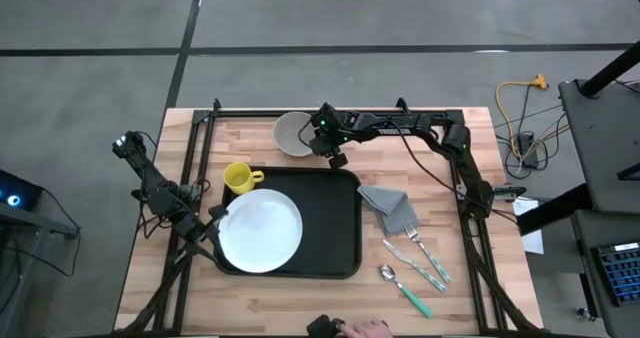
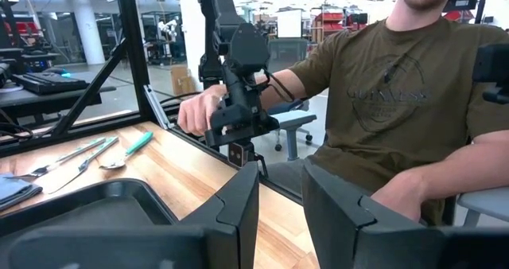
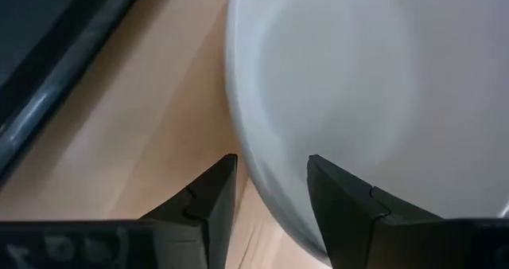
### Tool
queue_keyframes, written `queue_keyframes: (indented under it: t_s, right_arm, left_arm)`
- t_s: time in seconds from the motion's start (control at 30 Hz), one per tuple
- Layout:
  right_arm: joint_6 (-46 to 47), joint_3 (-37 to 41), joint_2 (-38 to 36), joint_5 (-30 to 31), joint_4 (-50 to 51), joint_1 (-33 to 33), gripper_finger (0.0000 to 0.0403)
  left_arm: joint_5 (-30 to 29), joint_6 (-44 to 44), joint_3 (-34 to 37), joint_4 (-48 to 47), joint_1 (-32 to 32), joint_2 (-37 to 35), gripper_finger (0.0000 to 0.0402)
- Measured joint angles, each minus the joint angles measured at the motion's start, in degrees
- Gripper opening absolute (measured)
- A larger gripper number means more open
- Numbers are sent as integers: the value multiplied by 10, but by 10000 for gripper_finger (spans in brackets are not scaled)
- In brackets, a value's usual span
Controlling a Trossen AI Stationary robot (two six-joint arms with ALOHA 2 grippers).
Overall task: Set up tray
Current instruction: Put the gray bowl on the white plate below the yellow mug
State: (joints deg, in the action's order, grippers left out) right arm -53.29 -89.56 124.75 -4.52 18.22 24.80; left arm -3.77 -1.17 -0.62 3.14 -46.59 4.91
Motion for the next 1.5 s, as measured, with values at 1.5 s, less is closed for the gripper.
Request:
queue_keyframes:
  t_s: [1.5]
  right_arm:
    - [34,-172,-5,109,284,-168,8]
  left_arm:
    - [0,0,0,0,0,0,79]
